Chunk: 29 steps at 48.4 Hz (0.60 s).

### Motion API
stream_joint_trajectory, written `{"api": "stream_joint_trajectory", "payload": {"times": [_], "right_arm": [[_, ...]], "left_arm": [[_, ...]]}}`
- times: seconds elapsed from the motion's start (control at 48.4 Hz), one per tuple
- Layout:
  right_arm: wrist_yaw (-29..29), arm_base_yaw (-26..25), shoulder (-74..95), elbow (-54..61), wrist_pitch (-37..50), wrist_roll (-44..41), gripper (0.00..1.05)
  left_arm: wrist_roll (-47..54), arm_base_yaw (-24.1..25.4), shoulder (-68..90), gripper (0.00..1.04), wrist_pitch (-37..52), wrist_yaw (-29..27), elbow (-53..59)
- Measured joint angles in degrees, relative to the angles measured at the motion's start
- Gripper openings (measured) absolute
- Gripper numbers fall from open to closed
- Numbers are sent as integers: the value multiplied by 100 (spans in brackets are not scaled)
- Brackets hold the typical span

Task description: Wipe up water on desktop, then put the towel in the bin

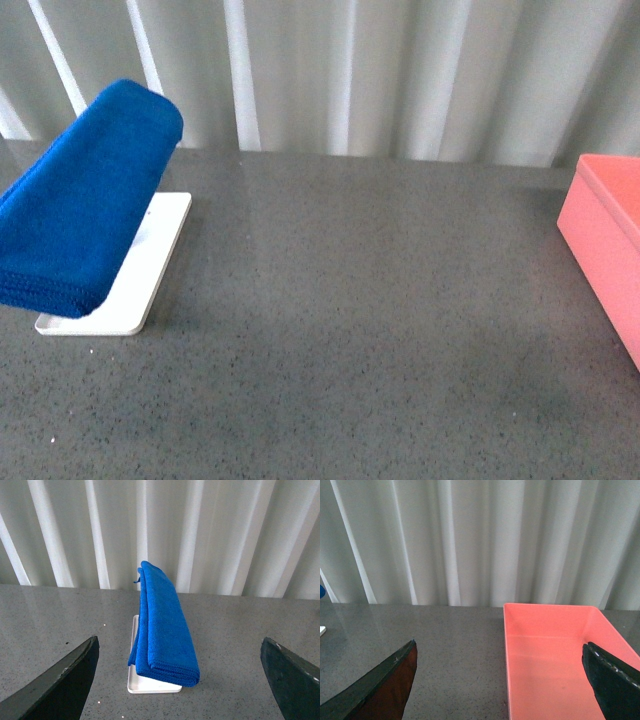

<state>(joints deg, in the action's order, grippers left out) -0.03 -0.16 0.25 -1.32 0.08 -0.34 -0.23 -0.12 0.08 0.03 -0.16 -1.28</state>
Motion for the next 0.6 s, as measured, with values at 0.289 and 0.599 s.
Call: {"api": "stream_joint_trajectory", "payload": {"times": [0.289,0.599], "right_arm": [[0,0,0,0,2,0,98],[0,0,0,0,2,0,98]], "left_arm": [[0,0,0,98,0,-2,0],[-57,2,26,98,-35,9,-13]]}}
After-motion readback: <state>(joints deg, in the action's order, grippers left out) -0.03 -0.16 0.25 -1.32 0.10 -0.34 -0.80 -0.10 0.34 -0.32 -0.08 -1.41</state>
